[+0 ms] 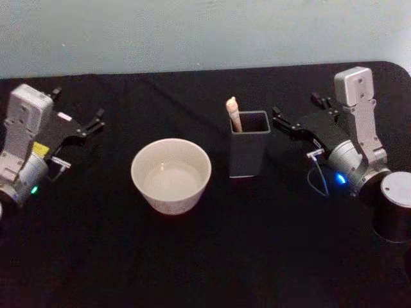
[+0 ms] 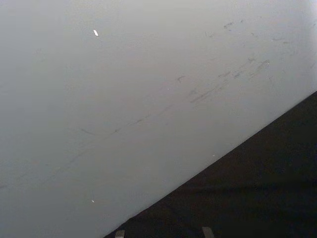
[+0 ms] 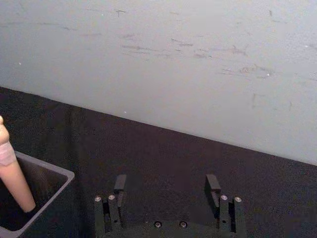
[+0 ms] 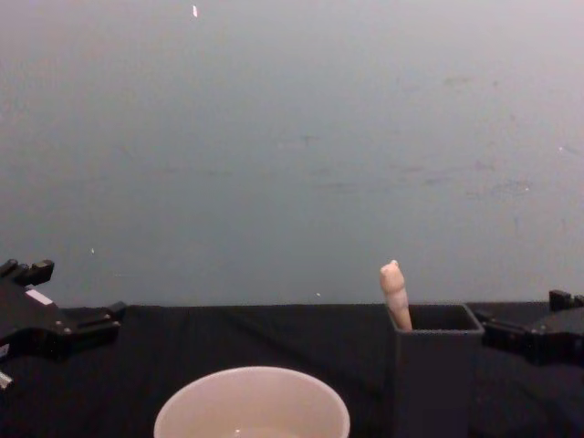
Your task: Pick up the stirring spoon with one hand, stir inside the cup, then place it back in its original position.
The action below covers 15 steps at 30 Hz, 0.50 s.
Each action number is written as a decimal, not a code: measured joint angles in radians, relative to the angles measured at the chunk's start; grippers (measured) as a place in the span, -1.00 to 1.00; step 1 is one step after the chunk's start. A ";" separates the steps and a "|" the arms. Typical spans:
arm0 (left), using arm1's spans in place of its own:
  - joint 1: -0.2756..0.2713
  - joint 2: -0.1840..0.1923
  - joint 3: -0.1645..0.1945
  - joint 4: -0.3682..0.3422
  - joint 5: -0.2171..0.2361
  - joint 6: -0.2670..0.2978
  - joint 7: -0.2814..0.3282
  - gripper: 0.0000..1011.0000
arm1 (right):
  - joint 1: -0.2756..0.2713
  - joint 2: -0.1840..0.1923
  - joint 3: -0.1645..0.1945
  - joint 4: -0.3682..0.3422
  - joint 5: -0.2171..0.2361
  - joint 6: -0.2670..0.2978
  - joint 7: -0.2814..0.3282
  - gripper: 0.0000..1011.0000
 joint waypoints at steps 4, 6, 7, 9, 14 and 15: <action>0.000 0.000 0.000 0.000 0.000 0.000 0.000 0.98 | 0.000 0.000 0.000 -0.001 0.001 -0.001 0.000 0.98; 0.000 0.000 0.000 0.000 0.000 0.000 0.000 0.98 | 0.000 0.000 0.000 -0.001 0.001 -0.001 0.000 0.98; 0.000 0.000 0.000 0.000 0.000 0.000 0.000 0.98 | 0.000 0.001 0.000 -0.001 0.001 -0.001 0.000 0.98; 0.000 0.000 0.000 0.000 0.000 0.000 0.000 0.98 | 0.000 0.001 0.000 -0.001 0.002 -0.001 0.000 0.98; 0.000 0.000 0.000 0.000 0.000 0.000 0.000 0.98 | 0.000 0.001 0.000 -0.002 0.002 -0.002 0.000 0.98; 0.000 0.000 0.000 0.000 0.000 0.000 0.000 0.98 | 0.000 0.001 0.000 -0.002 0.002 -0.002 0.000 0.98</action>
